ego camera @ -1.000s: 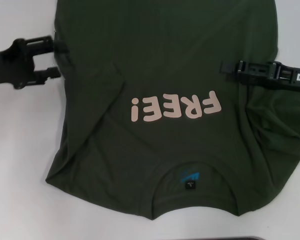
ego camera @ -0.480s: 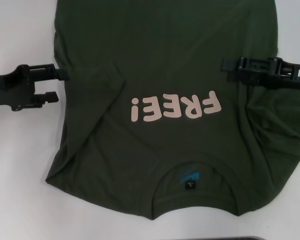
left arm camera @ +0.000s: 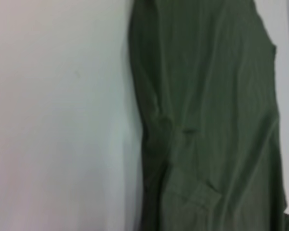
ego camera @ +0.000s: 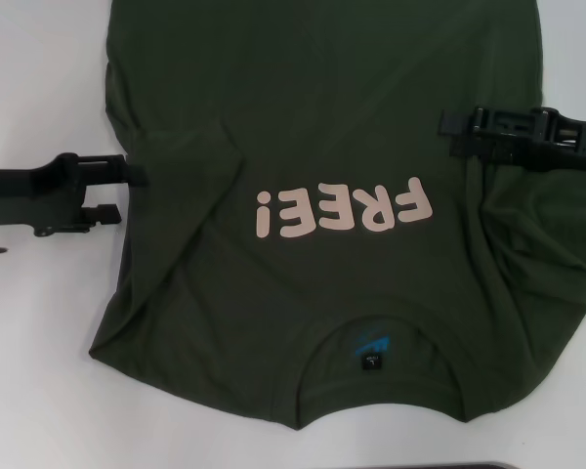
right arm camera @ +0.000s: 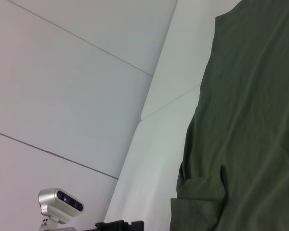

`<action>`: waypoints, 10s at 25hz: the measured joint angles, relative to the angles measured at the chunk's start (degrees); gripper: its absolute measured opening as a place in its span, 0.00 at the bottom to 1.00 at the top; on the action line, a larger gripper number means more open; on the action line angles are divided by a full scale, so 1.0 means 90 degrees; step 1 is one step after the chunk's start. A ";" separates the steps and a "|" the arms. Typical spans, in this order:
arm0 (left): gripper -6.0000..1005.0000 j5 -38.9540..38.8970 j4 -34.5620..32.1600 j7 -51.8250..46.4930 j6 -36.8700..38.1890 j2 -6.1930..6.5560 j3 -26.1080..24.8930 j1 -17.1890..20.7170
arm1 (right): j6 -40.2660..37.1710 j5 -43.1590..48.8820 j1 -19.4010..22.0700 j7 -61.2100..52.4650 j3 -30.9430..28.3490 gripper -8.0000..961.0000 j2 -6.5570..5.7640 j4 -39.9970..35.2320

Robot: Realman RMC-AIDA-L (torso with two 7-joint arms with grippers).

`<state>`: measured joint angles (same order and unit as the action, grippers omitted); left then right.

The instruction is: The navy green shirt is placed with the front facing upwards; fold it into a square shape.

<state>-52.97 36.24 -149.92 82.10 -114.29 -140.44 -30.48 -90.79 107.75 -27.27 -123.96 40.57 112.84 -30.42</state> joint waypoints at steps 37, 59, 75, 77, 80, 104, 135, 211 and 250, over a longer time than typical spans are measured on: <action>0.78 0.0084 -0.0071 -0.0097 0.0243 -0.0370 -0.0080 -0.0372 | 0.0029 0.0000 0.0003 0.0010 -0.0046 0.89 -0.0028 -0.0018; 0.78 -0.0023 0.0001 0.0472 0.1073 -0.0825 0.0000 -0.0148 | 0.0036 0.0000 -0.0054 0.0004 -0.0016 0.89 -0.0028 -0.0007; 0.78 -0.0107 0.0281 0.1525 0.1697 -0.0382 -0.0592 0.0205 | 0.0039 0.0000 -0.0026 0.0041 0.0002 0.89 -0.0046 -0.0022; 0.78 -0.0117 0.0399 0.2216 0.2022 -0.0340 -0.0666 0.0314 | 0.0039 0.0000 -0.0012 0.0062 -0.0007 0.89 -0.0066 -0.0047; 0.78 -0.0268 0.0611 0.3868 0.2706 -0.0383 -0.1019 0.0641 | 0.0038 -0.0004 -0.0004 0.0134 -0.0054 0.89 -0.0087 -0.0077; 0.78 -0.0611 0.0573 0.8884 0.3267 -0.0777 -0.1605 0.1955 | -0.0795 0.0881 0.0109 0.0075 -0.0253 0.89 -0.0564 -0.0157; 0.78 -0.0925 0.0553 0.8741 0.3204 -0.0827 -0.2092 0.1749 | -0.0475 0.3732 0.0097 -0.2191 -0.1667 0.89 -0.1079 -0.0775; 0.78 -0.0921 0.0555 0.8768 0.3084 -0.0875 -0.2267 0.1787 | 0.0387 0.3732 -0.0171 -0.2271 -0.1471 0.89 -0.0747 -0.0311; 0.78 -0.0968 0.0581 0.8836 0.3074 -0.0885 -0.2266 0.1721 | 0.0521 0.3349 -0.0232 -0.2175 -0.1490 0.81 -0.0663 -0.0186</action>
<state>-61.69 41.47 -70.40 109.77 -122.25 -160.84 -14.99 -86.10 137.89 -29.36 -143.54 27.17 106.87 -32.09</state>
